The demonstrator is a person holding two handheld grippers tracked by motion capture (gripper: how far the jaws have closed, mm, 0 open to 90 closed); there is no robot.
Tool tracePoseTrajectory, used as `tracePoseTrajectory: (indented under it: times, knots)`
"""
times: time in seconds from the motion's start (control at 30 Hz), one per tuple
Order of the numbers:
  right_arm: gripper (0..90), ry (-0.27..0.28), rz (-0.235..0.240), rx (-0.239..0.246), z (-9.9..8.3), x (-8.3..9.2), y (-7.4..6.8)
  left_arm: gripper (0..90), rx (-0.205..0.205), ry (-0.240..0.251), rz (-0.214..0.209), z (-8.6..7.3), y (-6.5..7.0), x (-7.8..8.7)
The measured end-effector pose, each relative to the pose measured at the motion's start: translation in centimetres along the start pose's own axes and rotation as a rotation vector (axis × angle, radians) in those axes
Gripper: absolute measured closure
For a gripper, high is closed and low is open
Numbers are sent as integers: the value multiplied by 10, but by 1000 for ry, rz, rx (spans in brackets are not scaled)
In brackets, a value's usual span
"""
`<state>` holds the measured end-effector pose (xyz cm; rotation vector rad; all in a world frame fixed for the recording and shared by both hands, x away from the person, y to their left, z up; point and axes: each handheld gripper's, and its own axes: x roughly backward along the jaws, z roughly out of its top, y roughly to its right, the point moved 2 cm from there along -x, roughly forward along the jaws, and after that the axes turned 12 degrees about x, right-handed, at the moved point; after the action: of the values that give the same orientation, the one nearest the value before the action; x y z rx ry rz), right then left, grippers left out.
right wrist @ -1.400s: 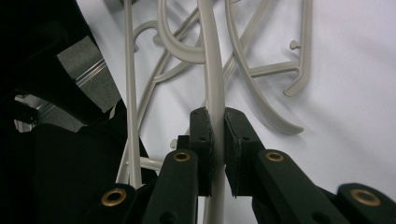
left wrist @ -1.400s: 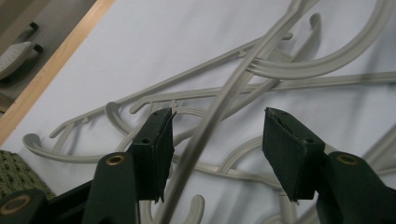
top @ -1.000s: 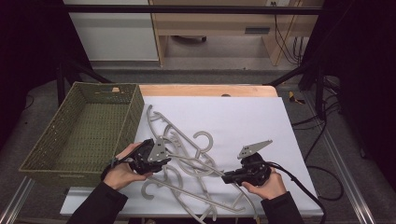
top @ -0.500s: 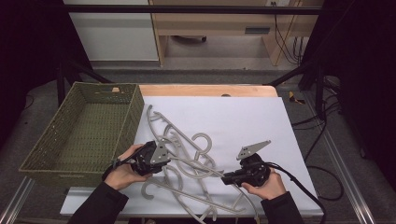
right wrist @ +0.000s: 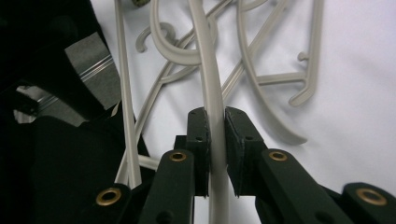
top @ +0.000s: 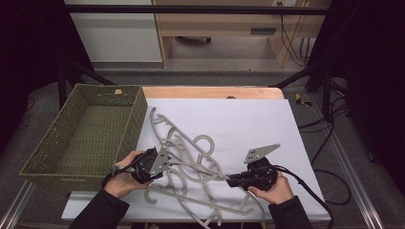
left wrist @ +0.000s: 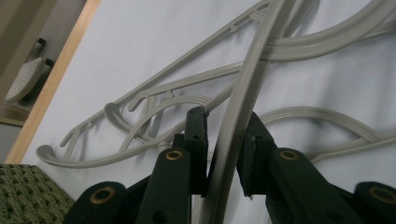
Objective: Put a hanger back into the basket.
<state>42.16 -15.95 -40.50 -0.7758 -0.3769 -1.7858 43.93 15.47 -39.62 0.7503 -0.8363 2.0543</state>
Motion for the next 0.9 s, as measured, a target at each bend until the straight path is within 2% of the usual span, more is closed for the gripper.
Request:
tracePoseTrajectory:
  times: [0.1, 0.17, 0.23, 0.3, 0.4, 0.43, 0.53, 0.57, 0.63, 0.73, 0.77, 0.8, 0.83, 0.87, 0.9]
  knots:
    - [788, 13, -10, 11, 0, 1, 1, 767, -12, 2, 6, -1, 2, 3]
    - [772, 28, -35, 18, 0, 2, 1, 782, -17, 1, 6, -2, 4, 4]
    - [766, 29, -36, 18, 0, 2, 2, 786, -20, -5, -2, -4, 7, 5]
    - [738, 43, -60, 12, 1, 4, 2, 802, -25, -9, -10, -6, 10, 6]
    - [703, 62, -75, 16, 1, 5, 3, 813, -22, -4, -19, -6, 12, 7]
    - [667, 80, -98, 5, 1, 7, 4, 815, -16, 1, -23, -5, 15, 9]
    - [645, 97, -107, -5, 2, 9, 4, 818, -11, 7, -23, -4, 16, 11]
    - [619, 114, -133, 3, 2, 11, 5, 818, -1, 14, -22, -3, 17, 11]
    - [601, 123, -143, 9, 2, 11, 5, 818, 17, 23, -25, -3, 18, 12]
    - [525, 159, -208, 39, 2, 14, 6, 819, 29, 19, -16, -2, 18, 14]
    - [495, 175, -235, 47, 2, 16, 6, 819, 49, 25, -13, -2, 18, 14]
    - [470, 192, -255, 58, 2, 18, 7, 819, 46, 17, -6, -3, 16, 15]
    - [415, 228, -292, 51, 1, 23, 8, 819, 78, 24, 7, -4, 13, 16]
    - [400, 247, -310, 46, 1, 26, 9, 819, 78, 24, 7, -4, 13, 16]
    - [392, 259, -327, 44, 0, 29, 11, 819, 111, 27, 16, -5, 10, 17]
